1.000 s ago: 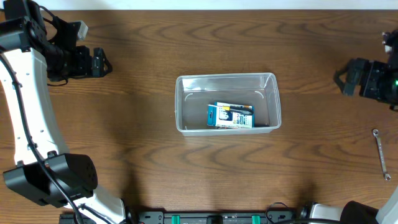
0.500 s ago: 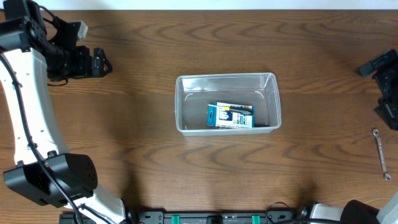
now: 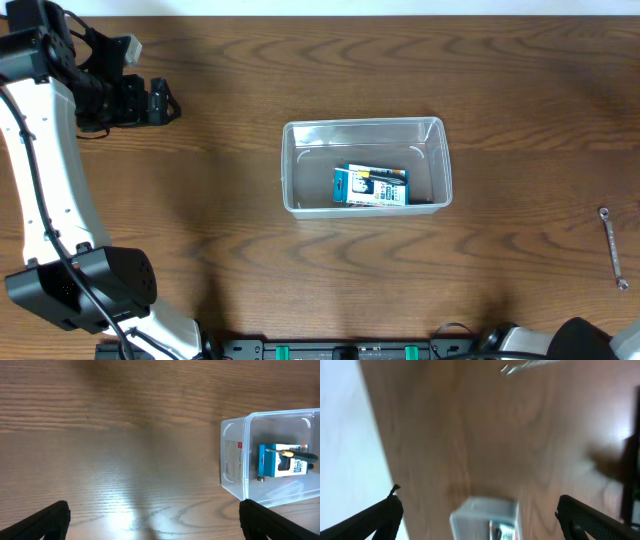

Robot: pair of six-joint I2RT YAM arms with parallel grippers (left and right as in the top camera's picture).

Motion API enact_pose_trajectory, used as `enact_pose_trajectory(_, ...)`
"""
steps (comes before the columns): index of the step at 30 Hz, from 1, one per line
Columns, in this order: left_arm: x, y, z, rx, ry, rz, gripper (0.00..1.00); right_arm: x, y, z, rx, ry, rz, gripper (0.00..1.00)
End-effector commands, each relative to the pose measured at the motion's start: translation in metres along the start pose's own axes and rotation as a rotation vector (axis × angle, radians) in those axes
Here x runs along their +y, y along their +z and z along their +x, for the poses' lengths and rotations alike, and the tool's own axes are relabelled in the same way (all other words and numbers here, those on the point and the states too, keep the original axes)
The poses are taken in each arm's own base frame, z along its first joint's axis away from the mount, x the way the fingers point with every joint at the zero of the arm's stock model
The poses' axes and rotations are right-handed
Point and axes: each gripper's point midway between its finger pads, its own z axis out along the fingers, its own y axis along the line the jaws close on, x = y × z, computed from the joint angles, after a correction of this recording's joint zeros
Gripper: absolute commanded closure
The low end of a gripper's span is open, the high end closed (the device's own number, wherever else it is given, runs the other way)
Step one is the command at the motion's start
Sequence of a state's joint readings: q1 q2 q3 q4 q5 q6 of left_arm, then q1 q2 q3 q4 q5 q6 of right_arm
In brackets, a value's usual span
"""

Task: Pack container
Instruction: 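Withdraw the right gripper right toward the silver wrench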

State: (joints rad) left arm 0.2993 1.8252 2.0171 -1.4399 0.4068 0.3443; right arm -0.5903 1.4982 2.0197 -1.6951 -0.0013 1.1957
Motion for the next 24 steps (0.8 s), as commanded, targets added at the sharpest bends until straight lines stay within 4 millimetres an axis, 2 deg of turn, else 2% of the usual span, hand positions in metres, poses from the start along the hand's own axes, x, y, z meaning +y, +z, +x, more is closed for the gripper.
enact_pose_trajectory(1,0.002,-0.001,0.003,0.007,-0.003,-0.007,0.02,-0.020,0.008,-0.021,-0.068,0.039,0.080,0.01)
enact_pose_trajectory(5,0.001,-0.001,0.003,0.008,-0.011,-0.006,0.02,-0.029,0.020,-0.020,-0.048,0.006,0.128,0.01)
enact_pose_trajectory(8,0.001,-0.001,0.003,0.008,-0.011,-0.006,0.02,-0.033,0.024,-0.019,-0.036,-0.089,0.151,0.01)
enact_pose_trajectory(13,0.001,-0.001,0.003,0.008,-0.011,-0.006,0.02,-0.046,0.032,-0.029,-0.079,-0.161,0.229,0.01)
enact_pose_trajectory(19,0.001,-0.001,0.004,0.014,-0.013,-0.004,0.02,-0.076,0.057,-0.038,-0.112,0.094,0.351,0.01)
enact_pose_trajectory(24,0.001,-0.001,0.005,0.017,-0.015,-0.003,0.02,-0.085,0.084,-0.048,-0.115,0.173,0.360,0.01)
